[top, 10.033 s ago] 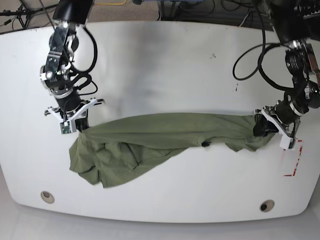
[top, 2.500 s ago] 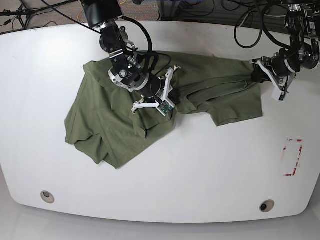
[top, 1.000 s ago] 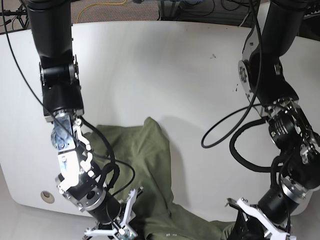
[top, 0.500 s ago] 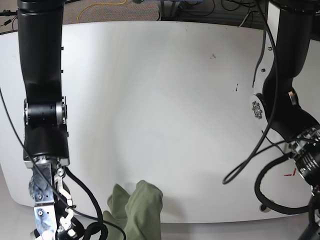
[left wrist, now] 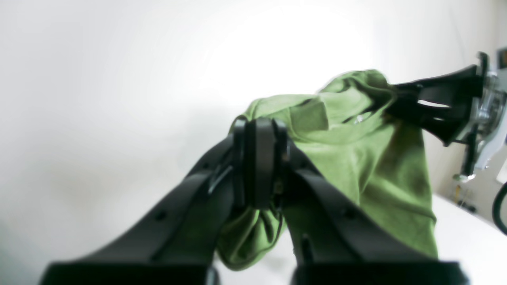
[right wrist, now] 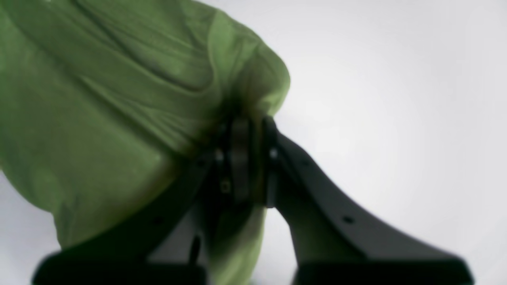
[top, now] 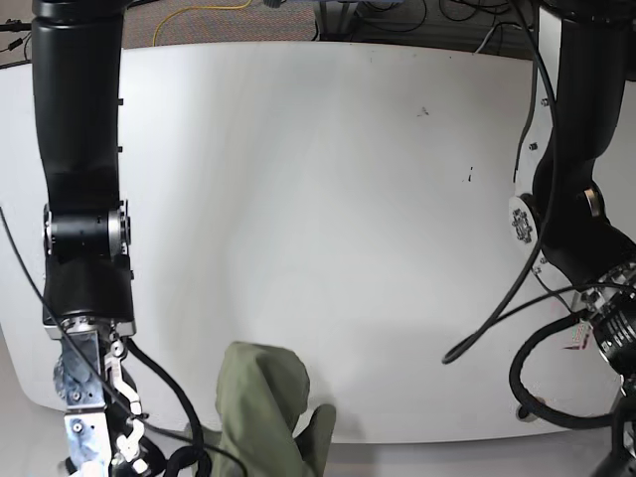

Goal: Fold the T-shirt properly
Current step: 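Lift the shirt high with both grippers and shake it, then lower the shirt onto the table with both grippers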

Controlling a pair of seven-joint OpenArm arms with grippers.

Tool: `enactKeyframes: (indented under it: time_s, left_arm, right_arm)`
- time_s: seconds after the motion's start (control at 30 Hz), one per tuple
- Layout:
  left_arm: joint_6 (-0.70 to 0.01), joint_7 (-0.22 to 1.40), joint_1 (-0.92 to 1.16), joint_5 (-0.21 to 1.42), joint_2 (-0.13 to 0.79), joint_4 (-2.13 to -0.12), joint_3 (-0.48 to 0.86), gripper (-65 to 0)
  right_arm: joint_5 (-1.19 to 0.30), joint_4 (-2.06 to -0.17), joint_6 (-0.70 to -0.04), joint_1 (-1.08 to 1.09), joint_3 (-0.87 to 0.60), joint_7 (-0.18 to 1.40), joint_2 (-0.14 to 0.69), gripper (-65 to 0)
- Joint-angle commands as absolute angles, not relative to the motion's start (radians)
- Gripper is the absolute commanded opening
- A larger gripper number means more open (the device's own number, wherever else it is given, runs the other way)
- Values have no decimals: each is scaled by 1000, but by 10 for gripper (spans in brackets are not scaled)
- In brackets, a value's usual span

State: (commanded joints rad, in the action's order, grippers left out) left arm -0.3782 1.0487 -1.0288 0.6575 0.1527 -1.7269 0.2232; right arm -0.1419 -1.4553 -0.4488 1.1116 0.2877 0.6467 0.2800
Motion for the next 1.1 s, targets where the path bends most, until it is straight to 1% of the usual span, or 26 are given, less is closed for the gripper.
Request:
enactKeyframes:
  time_s: [0.17, 0.23, 0.33, 0.5, 0.57, 0.63, 0.7, 0.9, 1.03, 1.1]
  left_arm:
    - [-378, 1049, -862, 662, 213, -1801, 223, -650]
    - [-378, 1049, -797, 662, 228, -1833, 225, -650]
    - [-378, 1049, -688, 664, 239, -1871, 226, -650]
    - [-380, 1049, -519, 664, 257, -1914, 228, -650]
    - [-395, 1049, -458, 665, 257, -1916, 228, -650]
    - [-430, 1049, -374, 665, 259, -1934, 236, -650]
    - [-447, 1049, -300, 665, 268, -1952, 257, -650]
    - [-469, 1049, -143, 665, 272, -1957, 286, -650]
    - [-484, 1049, -58, 664, 306, -1957, 285, -650]
    - [-484, 1049, -16, 664, 309, -1957, 285, -650]
  right_arm:
    - [-142, -1529, -443, 924, 280, 647, 297, -621]
    - [-142, -1564, -443, 829, 228, 647, 294, -621]
    - [-142, -1616, -443, 702, 176, 647, 291, -621]
    - [-142, -1698, -443, 533, 136, 645, 288, -621]
    - [-142, -1728, -443, 466, 117, 645, 285, -621]
    - [-142, -1770, -443, 381, 94, 645, 255, -621]
    - [-142, -1805, -443, 305, 74, 645, 239, -621]
    - [-133, -1886, -441, 113, 65, 642, 188, -621]
    - [-133, -1936, -441, -5, 58, 641, 163, -621]
    - [-133, -1948, -441, -56, 53, 639, 140, -621]
